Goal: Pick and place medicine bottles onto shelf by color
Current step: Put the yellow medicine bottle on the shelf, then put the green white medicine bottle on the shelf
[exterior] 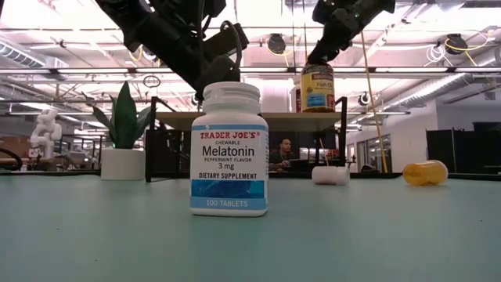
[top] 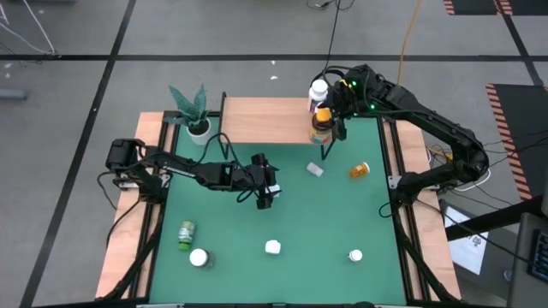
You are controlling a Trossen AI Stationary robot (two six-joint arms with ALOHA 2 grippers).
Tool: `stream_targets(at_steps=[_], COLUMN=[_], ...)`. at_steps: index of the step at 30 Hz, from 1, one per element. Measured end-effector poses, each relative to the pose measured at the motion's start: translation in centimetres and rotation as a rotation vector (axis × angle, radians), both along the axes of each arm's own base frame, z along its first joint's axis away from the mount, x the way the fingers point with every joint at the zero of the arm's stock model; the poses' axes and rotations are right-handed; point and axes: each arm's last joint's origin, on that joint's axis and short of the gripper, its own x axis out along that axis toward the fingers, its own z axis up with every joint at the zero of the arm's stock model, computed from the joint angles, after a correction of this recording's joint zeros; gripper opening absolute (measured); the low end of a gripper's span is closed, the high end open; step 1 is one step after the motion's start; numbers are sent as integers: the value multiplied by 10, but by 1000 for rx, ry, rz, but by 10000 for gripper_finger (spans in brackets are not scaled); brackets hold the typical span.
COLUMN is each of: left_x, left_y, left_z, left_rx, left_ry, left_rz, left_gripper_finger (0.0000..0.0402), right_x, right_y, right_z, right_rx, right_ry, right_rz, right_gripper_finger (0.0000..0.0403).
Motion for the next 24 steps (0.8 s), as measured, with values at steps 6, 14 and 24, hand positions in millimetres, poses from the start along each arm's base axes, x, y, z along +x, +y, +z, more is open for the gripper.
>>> stream_targets(at_steps=[6,14,24], left_x=[0,0,2], left_y=[0,1,0], left_z=[0,0,2], left_rx=[7,36,37], left_ry=[0,5,-23], left_rz=[6,3,0], left_gripper_finger=[351,351,351], right_x=[-6,-26,-27], right_y=[5,35,86], right_z=[8,37,32], right_rx=[-31,-81,-38], right_ry=[-22,-136,-192], right_rz=[9,35,157], right_gripper_finger=[283,282,281])
